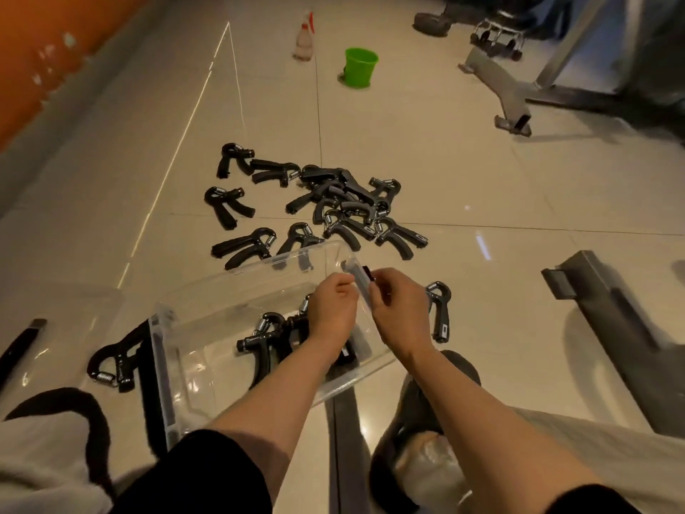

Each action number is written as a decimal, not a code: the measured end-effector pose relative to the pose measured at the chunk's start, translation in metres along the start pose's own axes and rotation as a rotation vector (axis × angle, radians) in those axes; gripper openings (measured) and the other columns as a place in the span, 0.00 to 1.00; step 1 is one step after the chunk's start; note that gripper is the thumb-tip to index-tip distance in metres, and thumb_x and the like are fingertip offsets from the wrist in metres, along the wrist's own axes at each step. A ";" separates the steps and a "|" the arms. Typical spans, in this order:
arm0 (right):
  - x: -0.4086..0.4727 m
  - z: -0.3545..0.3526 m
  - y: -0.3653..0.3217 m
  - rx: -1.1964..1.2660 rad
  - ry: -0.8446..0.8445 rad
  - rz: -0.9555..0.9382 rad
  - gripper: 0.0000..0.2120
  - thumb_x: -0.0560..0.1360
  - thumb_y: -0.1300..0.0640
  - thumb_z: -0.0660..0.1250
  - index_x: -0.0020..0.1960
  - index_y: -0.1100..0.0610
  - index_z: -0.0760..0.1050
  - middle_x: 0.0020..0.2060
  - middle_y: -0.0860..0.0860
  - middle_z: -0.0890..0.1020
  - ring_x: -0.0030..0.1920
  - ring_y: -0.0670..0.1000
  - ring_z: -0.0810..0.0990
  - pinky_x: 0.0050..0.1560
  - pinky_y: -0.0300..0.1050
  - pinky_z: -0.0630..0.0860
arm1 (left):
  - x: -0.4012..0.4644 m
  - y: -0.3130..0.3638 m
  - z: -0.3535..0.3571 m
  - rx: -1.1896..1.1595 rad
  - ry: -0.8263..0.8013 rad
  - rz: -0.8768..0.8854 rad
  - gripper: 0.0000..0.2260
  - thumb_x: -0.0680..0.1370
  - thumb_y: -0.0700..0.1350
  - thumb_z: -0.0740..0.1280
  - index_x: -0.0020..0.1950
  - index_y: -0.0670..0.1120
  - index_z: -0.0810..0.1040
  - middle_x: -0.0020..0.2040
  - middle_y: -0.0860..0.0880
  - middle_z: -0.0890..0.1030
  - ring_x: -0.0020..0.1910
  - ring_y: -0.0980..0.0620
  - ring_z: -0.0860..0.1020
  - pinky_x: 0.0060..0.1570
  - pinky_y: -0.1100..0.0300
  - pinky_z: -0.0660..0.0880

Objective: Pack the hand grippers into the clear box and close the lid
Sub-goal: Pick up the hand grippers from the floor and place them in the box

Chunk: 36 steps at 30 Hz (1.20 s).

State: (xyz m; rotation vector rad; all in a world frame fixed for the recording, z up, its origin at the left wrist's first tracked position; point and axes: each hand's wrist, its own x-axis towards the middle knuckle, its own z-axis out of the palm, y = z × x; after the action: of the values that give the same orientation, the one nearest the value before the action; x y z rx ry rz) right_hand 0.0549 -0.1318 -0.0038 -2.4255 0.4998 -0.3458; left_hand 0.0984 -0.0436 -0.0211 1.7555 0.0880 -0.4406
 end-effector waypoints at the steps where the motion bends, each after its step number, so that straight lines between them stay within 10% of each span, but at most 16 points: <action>1: 0.000 -0.011 0.013 -0.012 0.034 0.026 0.10 0.77 0.59 0.63 0.57 0.58 0.78 0.48 0.52 0.83 0.46 0.49 0.79 0.48 0.39 0.73 | -0.004 0.007 0.012 0.013 -0.019 0.062 0.11 0.78 0.39 0.62 0.58 0.45 0.78 0.53 0.50 0.79 0.51 0.53 0.77 0.51 0.62 0.73; 9: -0.017 -0.067 0.127 -0.025 0.072 0.364 0.10 0.75 0.63 0.63 0.55 0.60 0.78 0.45 0.56 0.83 0.45 0.55 0.80 0.47 0.47 0.76 | -0.018 0.016 0.120 0.315 -0.271 0.101 0.14 0.77 0.37 0.62 0.62 0.45 0.75 0.59 0.46 0.76 0.57 0.48 0.76 0.56 0.59 0.72; 13: 0.001 -0.058 0.165 -0.007 -0.017 0.491 0.11 0.75 0.60 0.65 0.56 0.61 0.77 0.49 0.57 0.82 0.47 0.56 0.80 0.45 0.44 0.72 | -0.003 0.001 0.154 0.468 -0.355 -0.066 0.08 0.77 0.37 0.61 0.47 0.50 0.69 0.48 0.50 0.72 0.51 0.49 0.71 0.46 0.60 0.68; 22: 0.037 -0.027 0.223 -0.019 -0.200 0.716 0.17 0.75 0.53 0.67 0.58 0.63 0.74 0.53 0.58 0.80 0.53 0.58 0.79 0.52 0.48 0.74 | 0.053 -0.025 0.199 0.508 -0.402 -0.264 0.26 0.77 0.36 0.58 0.74 0.47 0.62 0.70 0.45 0.69 0.62 0.45 0.72 0.56 0.56 0.73; 26: 0.050 -0.004 0.242 -0.103 -0.255 0.727 0.10 0.75 0.51 0.65 0.46 0.58 0.69 0.49 0.57 0.78 0.46 0.57 0.76 0.41 0.45 0.70 | 0.069 -0.037 0.217 0.463 -0.412 -0.339 0.22 0.77 0.33 0.56 0.70 0.43 0.67 0.57 0.44 0.73 0.51 0.47 0.72 0.50 0.57 0.70; 30: 0.052 0.021 0.246 -0.250 -0.246 0.716 0.12 0.77 0.52 0.64 0.55 0.59 0.71 0.52 0.55 0.77 0.52 0.56 0.78 0.41 0.44 0.68 | 0.080 -0.044 0.227 0.452 -0.423 -0.388 0.19 0.76 0.32 0.55 0.64 0.45 0.71 0.49 0.48 0.73 0.49 0.46 0.72 0.51 0.56 0.70; 36: 0.066 0.020 0.246 -0.115 -0.161 0.728 0.05 0.75 0.58 0.64 0.41 0.58 0.70 0.45 0.57 0.81 0.42 0.57 0.78 0.37 0.41 0.66 | 0.092 -0.032 0.219 0.535 -0.368 -0.354 0.23 0.78 0.34 0.54 0.74 0.43 0.61 0.72 0.44 0.67 0.69 0.44 0.68 0.64 0.57 0.67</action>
State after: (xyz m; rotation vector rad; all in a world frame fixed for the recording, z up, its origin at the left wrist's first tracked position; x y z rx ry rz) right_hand 0.0552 -0.3294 -0.1662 -2.1641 1.2884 0.1931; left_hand 0.1203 -0.2612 -0.1175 2.1535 0.0173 -1.1199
